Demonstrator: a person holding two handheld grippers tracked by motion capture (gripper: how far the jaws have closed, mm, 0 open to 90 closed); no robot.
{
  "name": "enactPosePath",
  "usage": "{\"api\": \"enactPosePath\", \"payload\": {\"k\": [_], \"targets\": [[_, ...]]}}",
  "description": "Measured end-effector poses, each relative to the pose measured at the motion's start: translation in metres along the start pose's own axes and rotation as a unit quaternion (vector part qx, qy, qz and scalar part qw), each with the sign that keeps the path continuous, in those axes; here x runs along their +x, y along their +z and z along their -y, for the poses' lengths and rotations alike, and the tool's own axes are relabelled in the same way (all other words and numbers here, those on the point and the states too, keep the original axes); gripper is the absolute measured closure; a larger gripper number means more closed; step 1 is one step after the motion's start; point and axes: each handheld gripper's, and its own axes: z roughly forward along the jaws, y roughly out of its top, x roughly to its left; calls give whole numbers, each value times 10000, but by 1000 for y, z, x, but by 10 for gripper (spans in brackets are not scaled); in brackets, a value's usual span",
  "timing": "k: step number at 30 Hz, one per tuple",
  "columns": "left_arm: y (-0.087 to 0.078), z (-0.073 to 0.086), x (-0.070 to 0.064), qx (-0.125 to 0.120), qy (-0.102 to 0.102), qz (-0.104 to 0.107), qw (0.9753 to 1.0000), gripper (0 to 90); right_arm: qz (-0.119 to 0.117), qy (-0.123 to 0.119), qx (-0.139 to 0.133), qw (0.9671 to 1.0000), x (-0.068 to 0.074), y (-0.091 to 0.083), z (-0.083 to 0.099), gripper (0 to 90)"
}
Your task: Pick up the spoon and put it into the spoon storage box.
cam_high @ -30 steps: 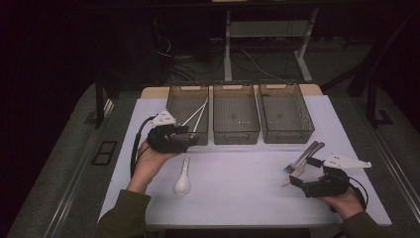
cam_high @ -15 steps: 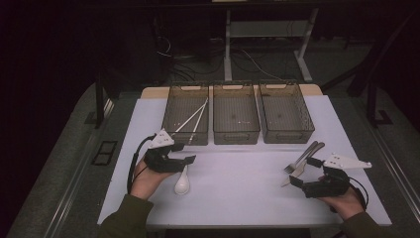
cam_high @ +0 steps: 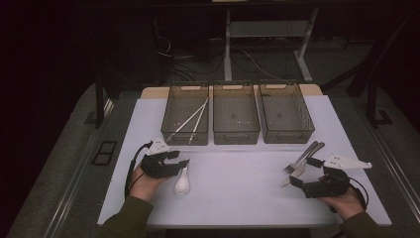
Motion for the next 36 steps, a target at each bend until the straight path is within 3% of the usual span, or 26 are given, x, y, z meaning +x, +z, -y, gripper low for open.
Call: {"api": "enactPosePath", "payload": {"k": [6,9,15,22,30,36], "targets": [[8,2,14,108,-150,-137,9997,700,3,-20,17,10000,0,0,0,7],[12,3,19,175,-248,-92,9995,781,-4,-23,13,10000,1,0,0,7],[21,1,20,359,-202,-15,9991,886,-20,-34,34,10000,0,1,0,7],[32,-1,19,574,-39,-35,9983,888,-16,-21,40,10000,0,1,0,7],[37,1,19,661,-84,-75,9978,888,-11,-32,38,10000,0,1,0,7],[41,0,16,709,51,-12,9975,888,-4,-28,43,10000,0,2,0,7]]}}
